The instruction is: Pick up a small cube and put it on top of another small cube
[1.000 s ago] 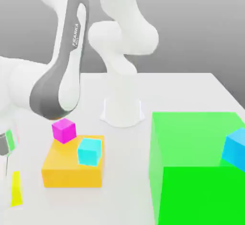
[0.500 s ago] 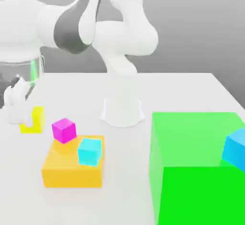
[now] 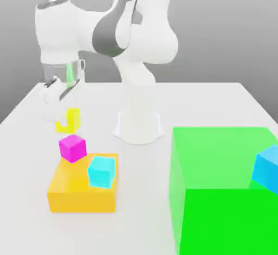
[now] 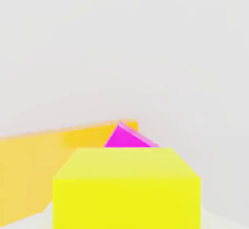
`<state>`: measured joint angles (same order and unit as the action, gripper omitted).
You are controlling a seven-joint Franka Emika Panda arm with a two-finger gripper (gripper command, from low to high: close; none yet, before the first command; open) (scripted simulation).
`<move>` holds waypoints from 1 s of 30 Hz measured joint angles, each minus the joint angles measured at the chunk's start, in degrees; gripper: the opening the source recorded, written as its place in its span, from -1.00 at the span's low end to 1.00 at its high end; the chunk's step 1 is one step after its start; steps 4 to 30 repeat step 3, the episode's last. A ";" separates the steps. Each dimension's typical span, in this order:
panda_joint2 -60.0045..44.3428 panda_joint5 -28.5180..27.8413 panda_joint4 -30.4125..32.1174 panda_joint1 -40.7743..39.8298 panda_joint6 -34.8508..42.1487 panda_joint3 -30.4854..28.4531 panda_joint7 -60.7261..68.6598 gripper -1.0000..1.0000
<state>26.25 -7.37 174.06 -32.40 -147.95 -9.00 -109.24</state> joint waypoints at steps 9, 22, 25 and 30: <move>-1.47 -0.07 0.35 -0.01 -1.84 -0.06 -0.02 1.00; -1.47 -0.07 0.35 -0.01 -1.84 -0.06 -0.02 1.00; -1.47 -0.07 0.35 -0.01 -1.84 -0.06 -0.02 1.00; -1.47 -0.07 0.35 -0.01 -1.84 -0.06 -0.02 1.00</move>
